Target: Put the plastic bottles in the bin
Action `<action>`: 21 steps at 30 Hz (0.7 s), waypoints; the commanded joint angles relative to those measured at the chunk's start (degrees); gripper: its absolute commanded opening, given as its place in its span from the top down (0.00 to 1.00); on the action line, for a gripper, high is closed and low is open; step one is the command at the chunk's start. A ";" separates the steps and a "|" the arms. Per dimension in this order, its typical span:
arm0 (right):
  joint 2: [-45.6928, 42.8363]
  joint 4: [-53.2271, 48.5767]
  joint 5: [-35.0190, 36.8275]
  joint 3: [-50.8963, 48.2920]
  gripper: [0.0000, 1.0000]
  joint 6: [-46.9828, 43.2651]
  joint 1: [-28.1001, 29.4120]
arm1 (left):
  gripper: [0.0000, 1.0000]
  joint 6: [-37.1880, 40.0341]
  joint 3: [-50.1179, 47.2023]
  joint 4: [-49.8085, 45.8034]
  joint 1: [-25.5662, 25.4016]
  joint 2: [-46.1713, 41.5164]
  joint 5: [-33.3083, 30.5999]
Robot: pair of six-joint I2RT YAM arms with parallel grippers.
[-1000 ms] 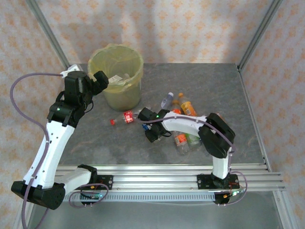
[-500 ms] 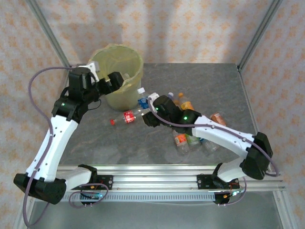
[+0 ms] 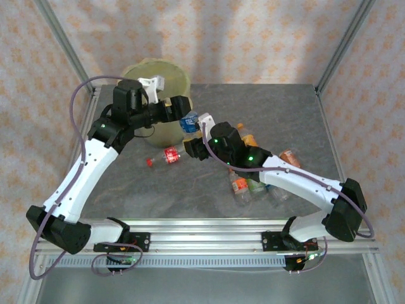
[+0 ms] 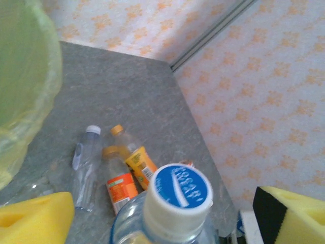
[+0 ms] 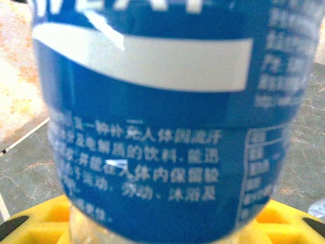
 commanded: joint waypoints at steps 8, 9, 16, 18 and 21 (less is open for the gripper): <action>-1.07 3.18 -2.21 1.33 0.61 0.96 -0.11 | 0.27 1.76 2.36 2.42 -1.30 1.24 3.15; -1.10 3.43 -2.42 1.41 0.61 1.02 -0.12 | 0.29 1.84 2.41 2.29 -1.41 1.33 3.13; -1.07 3.67 -2.67 2.05 0.61 1.35 -0.09 | 0.49 1.46 2.10 1.85 -1.57 1.73 3.33; -1.09 3.83 -2.38 2.12 0.61 1.55 -0.08 | 0.56 1.36 2.02 1.94 -1.61 1.73 3.44; -1.08 3.96 -2.03 2.14 0.61 1.86 -0.10 | 0.71 1.38 2.01 2.17 -1.68 1.74 3.62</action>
